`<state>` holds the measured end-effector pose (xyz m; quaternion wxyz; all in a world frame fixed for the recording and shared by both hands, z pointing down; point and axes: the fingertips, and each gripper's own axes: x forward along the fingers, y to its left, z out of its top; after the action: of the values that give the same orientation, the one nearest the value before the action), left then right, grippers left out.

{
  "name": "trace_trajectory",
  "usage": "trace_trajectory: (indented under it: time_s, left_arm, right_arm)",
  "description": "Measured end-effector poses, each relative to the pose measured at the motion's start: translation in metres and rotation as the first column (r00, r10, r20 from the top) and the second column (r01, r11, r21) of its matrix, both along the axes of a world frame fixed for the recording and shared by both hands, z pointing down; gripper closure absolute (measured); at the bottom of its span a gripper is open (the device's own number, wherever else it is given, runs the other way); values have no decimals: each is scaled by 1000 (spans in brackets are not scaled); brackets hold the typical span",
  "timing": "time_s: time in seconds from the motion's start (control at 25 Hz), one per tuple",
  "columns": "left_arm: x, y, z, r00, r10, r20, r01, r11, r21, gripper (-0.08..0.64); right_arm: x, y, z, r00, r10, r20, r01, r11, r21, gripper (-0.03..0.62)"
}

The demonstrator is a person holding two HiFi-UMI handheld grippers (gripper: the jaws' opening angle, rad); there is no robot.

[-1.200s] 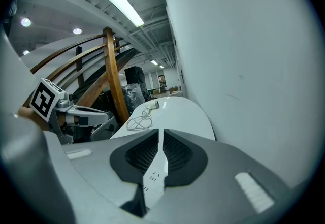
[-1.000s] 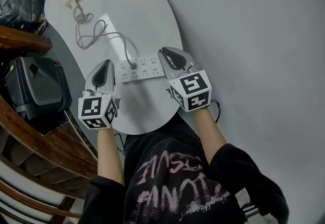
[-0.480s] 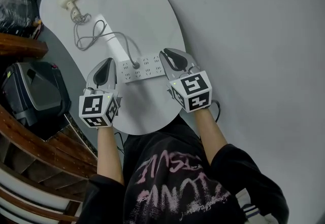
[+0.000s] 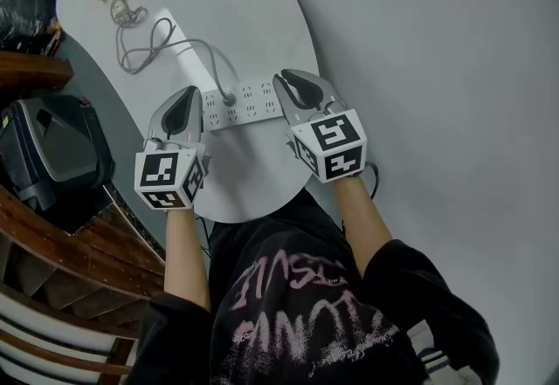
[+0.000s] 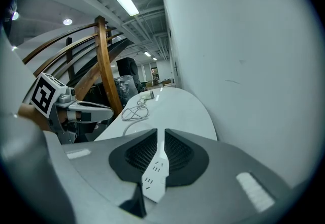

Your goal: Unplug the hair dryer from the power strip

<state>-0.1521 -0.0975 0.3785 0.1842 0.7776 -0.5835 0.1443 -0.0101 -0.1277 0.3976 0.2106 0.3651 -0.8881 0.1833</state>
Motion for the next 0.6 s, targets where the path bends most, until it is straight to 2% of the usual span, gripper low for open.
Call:
trace_trajectory:
  time_s: [0.6]
  left_arm:
    - [7,16,50,999,11,-36,-14,996,-87,558]
  right_arm:
    - [-7,22,48,999,-33,-41,29,996,-88,537]
